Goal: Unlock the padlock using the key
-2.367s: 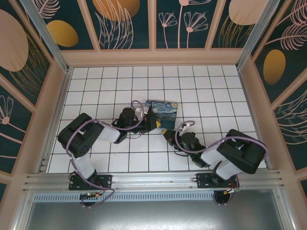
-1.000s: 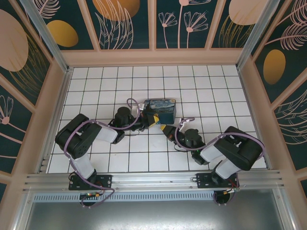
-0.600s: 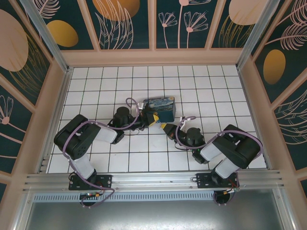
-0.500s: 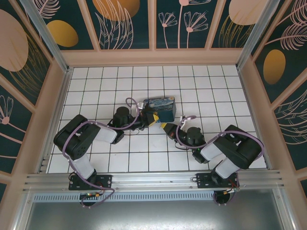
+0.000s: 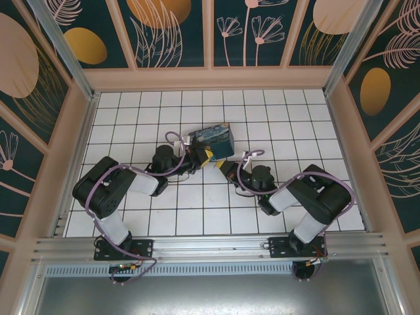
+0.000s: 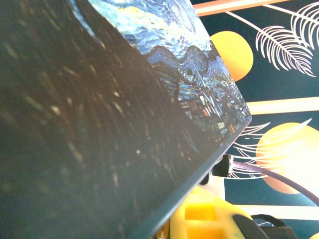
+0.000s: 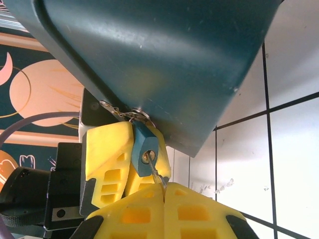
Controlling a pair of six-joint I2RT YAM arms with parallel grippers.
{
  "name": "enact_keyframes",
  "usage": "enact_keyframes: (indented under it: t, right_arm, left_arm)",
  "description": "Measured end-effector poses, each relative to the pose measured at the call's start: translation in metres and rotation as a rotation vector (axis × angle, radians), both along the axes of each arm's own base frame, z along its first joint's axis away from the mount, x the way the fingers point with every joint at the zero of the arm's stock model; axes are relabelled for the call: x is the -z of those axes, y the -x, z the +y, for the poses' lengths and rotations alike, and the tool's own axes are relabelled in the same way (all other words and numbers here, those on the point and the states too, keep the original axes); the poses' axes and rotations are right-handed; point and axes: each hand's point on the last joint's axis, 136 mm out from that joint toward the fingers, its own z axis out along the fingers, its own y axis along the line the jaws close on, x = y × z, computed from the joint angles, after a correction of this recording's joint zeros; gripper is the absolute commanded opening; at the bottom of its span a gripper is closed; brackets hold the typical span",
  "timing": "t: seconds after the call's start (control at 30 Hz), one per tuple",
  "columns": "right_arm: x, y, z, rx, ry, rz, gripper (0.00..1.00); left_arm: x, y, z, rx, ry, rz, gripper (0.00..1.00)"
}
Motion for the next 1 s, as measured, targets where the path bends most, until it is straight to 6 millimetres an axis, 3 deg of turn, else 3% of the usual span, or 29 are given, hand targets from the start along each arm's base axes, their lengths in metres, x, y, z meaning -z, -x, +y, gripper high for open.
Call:
enact_keyframes:
  t: [0.3, 0.53, 0.8, 1.0]
  right_arm:
    - [-0.004, -0.006, -0.011, 0.007, 0.015, 0.006, 0.0]
    - [-0.014, -0.016, -0.014, 0.02, 0.021, -0.019, 0.0]
    - [-0.019, -0.01, -0.008, 0.023, 0.006, -0.04, 0.0]
    - [-0.003, 0.003, -0.02, 0.048, 0.024, -0.016, 0.0]
  left_arm:
    - [0.001, 0.003, -0.001, 0.018, -0.001, 0.007, 0.0]
    - [0.005, 0.028, -0.015, 0.132, -0.007, 0.031, 0.0]
    - [0.007, 0.031, -0.016, 0.15, -0.011, 0.037, 0.0]
    - [0.021, 0.04, -0.019, 0.175, -0.067, 0.042, 0.0]
